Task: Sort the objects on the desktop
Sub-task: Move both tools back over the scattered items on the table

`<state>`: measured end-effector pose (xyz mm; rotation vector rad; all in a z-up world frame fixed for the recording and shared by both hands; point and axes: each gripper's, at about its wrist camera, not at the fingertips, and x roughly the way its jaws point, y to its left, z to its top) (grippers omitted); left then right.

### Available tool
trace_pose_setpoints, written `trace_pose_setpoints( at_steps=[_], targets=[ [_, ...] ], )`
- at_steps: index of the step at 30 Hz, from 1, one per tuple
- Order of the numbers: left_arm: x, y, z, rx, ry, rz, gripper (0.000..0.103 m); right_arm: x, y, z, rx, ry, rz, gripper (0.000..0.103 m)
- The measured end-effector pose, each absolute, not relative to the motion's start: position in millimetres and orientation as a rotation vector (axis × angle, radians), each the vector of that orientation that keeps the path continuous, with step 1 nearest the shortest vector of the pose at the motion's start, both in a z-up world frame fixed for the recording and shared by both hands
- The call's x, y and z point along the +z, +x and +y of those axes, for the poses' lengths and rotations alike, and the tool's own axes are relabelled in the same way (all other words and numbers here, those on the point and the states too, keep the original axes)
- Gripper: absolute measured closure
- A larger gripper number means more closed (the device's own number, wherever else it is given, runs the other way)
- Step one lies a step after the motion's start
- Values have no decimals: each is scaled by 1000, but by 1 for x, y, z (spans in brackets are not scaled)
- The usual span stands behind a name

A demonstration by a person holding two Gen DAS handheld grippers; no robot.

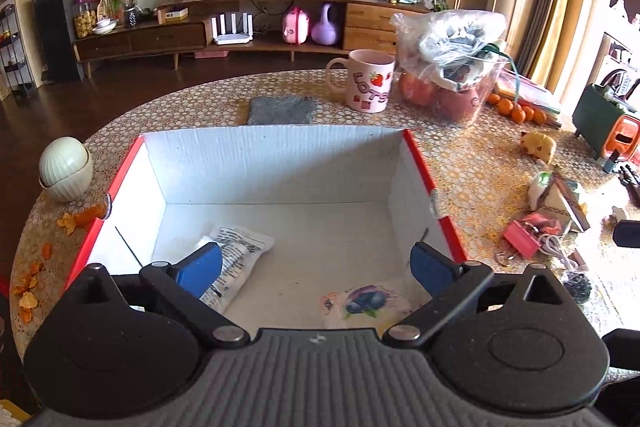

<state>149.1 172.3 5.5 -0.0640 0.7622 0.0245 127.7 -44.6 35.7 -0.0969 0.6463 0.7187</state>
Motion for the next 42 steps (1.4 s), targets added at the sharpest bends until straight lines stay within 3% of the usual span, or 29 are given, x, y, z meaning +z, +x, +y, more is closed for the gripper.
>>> trace_pose_setpoints(
  at_steps=[21, 42],
  targets=[
    [4, 124, 56, -182, 6, 701, 0, 3, 107, -160, 481, -62, 668, 4],
    [-59, 185, -28, -305, 99, 781, 0, -51, 127, -197, 406, -91, 740, 9]
  ],
)
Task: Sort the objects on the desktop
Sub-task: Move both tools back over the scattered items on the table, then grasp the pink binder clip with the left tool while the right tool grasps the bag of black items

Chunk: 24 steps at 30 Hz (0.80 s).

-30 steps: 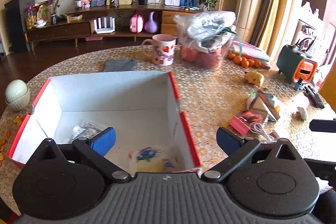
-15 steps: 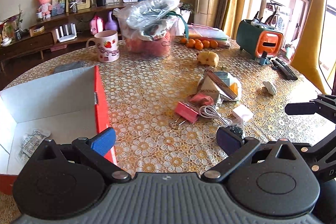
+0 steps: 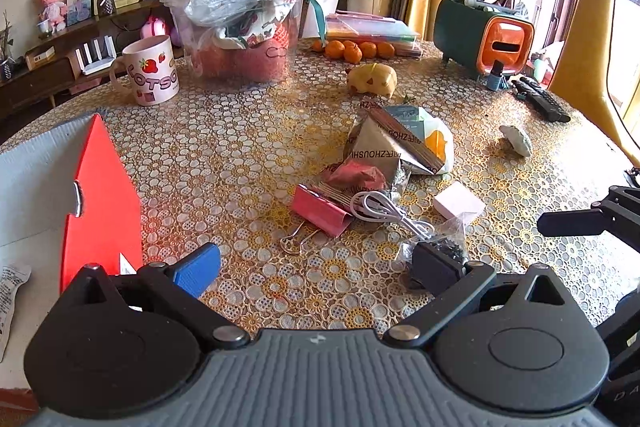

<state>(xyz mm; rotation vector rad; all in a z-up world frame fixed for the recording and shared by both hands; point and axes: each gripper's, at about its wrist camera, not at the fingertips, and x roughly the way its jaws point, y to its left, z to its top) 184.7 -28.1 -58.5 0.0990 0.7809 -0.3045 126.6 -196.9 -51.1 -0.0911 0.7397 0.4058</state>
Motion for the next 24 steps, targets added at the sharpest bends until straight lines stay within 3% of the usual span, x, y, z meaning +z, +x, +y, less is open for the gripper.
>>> trace_pose_setpoints(
  at_steps=[14, 24],
  targets=[
    [-103, 234, -34, -260, 69, 847, 0, -82, 152, -188, 414, -132, 783, 18],
    [-119, 253, -40, -284, 91, 795, 1, -93, 166, -180, 420, -146, 801, 24]
  ],
)
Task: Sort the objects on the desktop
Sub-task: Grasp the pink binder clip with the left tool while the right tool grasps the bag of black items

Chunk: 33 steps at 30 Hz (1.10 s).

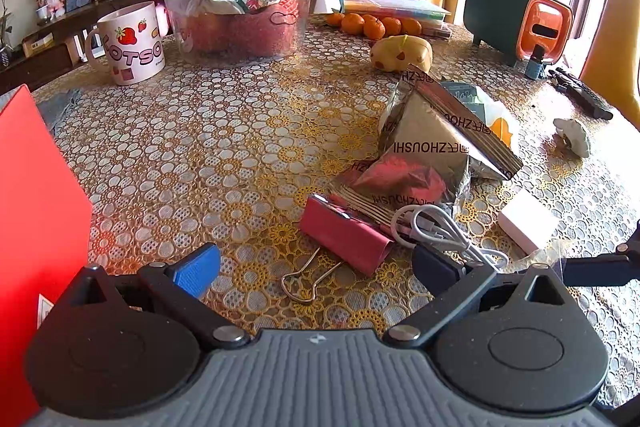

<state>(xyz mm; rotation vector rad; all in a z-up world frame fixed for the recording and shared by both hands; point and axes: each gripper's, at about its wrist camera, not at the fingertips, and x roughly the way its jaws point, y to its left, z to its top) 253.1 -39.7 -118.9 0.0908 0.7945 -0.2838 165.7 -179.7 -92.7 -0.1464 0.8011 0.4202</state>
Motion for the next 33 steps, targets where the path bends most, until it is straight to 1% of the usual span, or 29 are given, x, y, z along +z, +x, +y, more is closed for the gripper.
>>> trace_pose_setpoints(
  at_steps=[10, 13, 16, 18, 24, 26, 28, 29, 30, 33],
  targets=[
    [-127, 261, -43, -323, 96, 761, 1, -100, 174, -175, 415, -143, 822, 27],
    [-128, 261, -43, -330, 100, 751, 1, -103, 178, -175, 407, -143, 828, 30],
    [-129, 261, -44, -341, 106, 745, 1, -105, 180, -175, 401, -137, 832, 35],
    [-128, 260, -45, -352, 111, 739, 3, -105, 181, -175, 398, -135, 829, 38],
    [-126, 254, -48, -370, 132, 719, 20, -105, 182, -177, 389, -121, 824, 47],
    [-125, 254, -49, -366, 131, 718, 30, -104, 182, -177, 386, -118, 823, 49],
    [-123, 255, -48, -369, 124, 721, 37, -104, 182, -177, 381, -116, 821, 51],
    [-123, 256, -48, -371, 121, 723, 43, -103, 181, -177, 379, -114, 820, 53],
    [-122, 255, -49, -370, 123, 724, 45, -103, 181, -177, 380, -111, 821, 55],
    [-122, 254, -49, -362, 127, 729, 45, -102, 179, -177, 373, -111, 816, 58]
  ],
)
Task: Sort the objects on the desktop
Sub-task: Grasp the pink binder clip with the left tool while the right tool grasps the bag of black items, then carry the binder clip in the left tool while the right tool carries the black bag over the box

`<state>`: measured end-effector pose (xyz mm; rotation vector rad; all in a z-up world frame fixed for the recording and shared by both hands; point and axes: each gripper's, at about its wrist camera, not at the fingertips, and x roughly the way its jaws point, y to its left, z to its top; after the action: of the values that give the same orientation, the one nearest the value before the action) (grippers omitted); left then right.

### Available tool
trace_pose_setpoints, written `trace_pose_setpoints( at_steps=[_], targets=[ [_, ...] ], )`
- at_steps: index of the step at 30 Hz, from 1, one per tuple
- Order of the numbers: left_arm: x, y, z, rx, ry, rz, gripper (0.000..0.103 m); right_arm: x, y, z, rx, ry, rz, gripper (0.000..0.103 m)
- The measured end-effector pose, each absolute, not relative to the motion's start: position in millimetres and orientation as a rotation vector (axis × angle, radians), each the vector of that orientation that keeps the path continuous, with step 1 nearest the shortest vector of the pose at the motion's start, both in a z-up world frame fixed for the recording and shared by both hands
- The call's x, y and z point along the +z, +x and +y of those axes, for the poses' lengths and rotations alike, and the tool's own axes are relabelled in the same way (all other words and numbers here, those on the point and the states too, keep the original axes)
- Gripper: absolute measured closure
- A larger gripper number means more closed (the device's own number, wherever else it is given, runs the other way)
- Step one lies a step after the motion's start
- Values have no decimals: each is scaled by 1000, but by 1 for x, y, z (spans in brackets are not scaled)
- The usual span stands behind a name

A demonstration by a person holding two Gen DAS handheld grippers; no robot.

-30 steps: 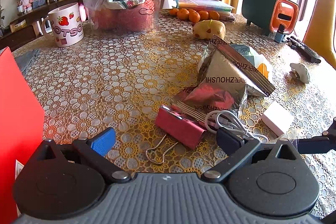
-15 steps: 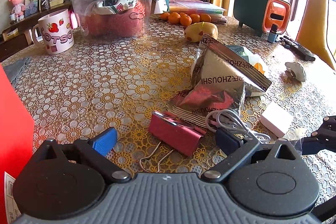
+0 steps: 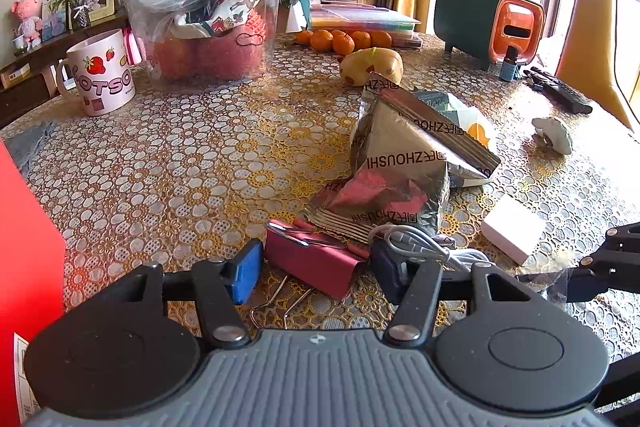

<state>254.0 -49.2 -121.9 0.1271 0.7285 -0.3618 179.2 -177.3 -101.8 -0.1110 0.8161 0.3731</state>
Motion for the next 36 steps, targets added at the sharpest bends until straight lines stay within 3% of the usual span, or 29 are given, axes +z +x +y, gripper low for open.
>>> trace_pose_setpoints(
  at_steps=[13, 36],
  targets=[
    [-109, 230, -41, -332, 98, 744, 45, -93, 171, -184, 352, -90, 802, 69],
    [-57, 168, -16, -363, 22, 707, 45, -40, 136, -172, 394, -133, 731, 69]
  ],
)
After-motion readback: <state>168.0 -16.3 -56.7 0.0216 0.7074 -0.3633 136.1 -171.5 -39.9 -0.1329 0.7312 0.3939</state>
